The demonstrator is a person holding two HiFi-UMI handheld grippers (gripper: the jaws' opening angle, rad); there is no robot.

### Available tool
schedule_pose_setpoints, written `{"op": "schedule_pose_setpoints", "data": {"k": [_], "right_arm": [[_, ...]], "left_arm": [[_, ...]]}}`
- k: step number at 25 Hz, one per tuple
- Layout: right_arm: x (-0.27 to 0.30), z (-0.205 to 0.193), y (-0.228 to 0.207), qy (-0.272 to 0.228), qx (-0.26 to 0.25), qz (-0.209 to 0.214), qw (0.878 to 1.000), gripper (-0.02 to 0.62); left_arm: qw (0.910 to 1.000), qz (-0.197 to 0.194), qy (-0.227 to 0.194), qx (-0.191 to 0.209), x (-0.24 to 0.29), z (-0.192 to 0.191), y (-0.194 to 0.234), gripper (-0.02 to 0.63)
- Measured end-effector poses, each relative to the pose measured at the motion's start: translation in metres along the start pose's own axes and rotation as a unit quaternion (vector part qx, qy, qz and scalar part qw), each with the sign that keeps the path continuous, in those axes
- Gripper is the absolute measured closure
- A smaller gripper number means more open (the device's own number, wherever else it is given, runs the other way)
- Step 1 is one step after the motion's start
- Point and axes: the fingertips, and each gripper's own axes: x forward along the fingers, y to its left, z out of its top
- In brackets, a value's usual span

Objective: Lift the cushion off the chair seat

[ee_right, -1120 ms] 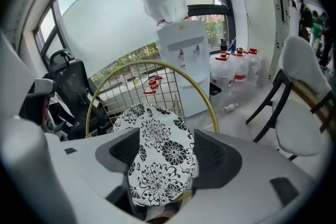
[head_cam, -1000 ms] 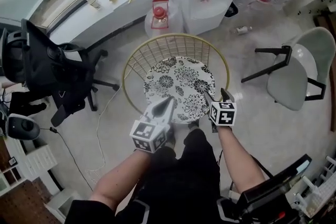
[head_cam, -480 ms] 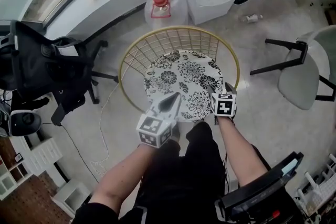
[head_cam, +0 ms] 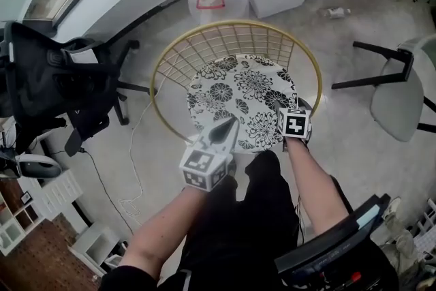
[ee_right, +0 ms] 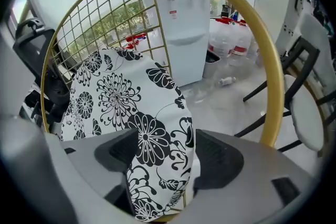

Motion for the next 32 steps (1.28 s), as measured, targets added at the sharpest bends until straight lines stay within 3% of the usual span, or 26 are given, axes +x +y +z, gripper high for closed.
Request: {"op": "schedule_pose_setpoints", "data": {"k": [9,22,32], "right_arm": [[0.019,-0.003,-0.008,0.031,0.061,-0.021,0.997,0.268],[0.007,-0.007,-0.02,0.018,0.048,-0.051,0.997,0.496],[-0.021,-0.007,-0.014,0.001,0.059,-0.044,0.997,0.549]], "left_arm": [[1.0,-0.002,0.004,-0.006,-0.005,-0.012,-0.003,0.601],[0.9998,-0.018,-0.001,-0.002,-0.025,-0.021,-0.018,0.601],[0.9997,-0.01,-0.02,-0.002,-0.055,-0.011,-0.027,0.601]]}}
